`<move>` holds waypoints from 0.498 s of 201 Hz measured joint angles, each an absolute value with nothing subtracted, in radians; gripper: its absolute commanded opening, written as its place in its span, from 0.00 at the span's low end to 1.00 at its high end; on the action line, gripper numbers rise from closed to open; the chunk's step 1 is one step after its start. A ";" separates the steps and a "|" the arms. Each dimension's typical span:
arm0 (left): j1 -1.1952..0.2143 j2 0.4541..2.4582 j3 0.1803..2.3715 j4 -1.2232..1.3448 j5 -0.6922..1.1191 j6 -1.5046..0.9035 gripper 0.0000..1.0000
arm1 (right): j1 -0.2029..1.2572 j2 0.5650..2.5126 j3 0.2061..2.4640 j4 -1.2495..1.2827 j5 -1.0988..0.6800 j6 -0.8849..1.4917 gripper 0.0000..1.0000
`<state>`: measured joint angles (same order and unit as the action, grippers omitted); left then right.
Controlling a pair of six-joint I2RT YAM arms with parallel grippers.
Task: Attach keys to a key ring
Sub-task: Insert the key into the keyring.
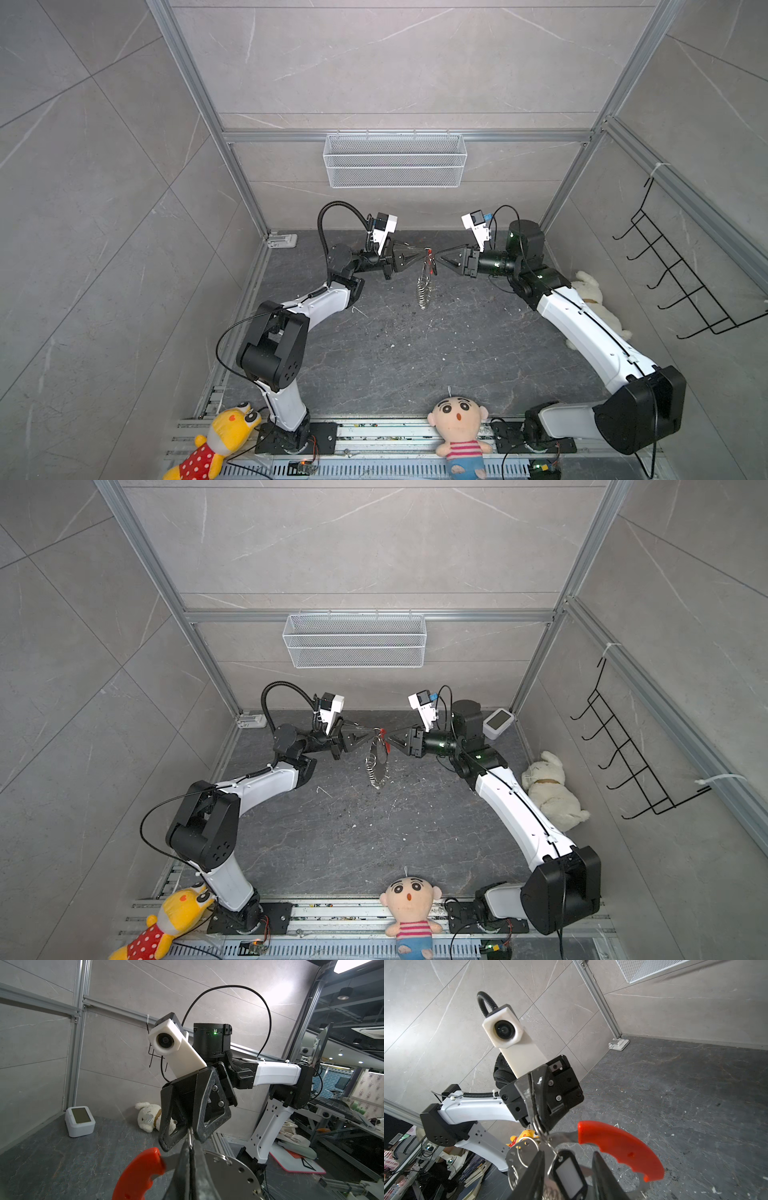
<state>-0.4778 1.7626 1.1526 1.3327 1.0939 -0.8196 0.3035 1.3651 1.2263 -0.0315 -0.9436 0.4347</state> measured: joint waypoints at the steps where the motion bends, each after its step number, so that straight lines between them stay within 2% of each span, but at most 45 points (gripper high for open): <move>1: -0.478 1.763 1.153 1.333 1.095 -0.821 0.00 | 0.303 1.365 1.226 -0.031 -0.944 0.435 0.38; 23: -0.479 1.772 1.171 1.333 1.107 -0.843 0.00 | 0.303 1.365 1.226 -0.023 -0.951 0.439 0.33; 80: -0.479 1.772 1.178 1.333 1.110 -0.864 0.00 | 0.303 1.365 1.226 0.003 -0.963 0.454 0.32; 100: -0.479 1.772 1.178 1.333 1.111 -0.868 0.00 | 0.303 1.365 1.226 0.006 -0.963 0.457 0.29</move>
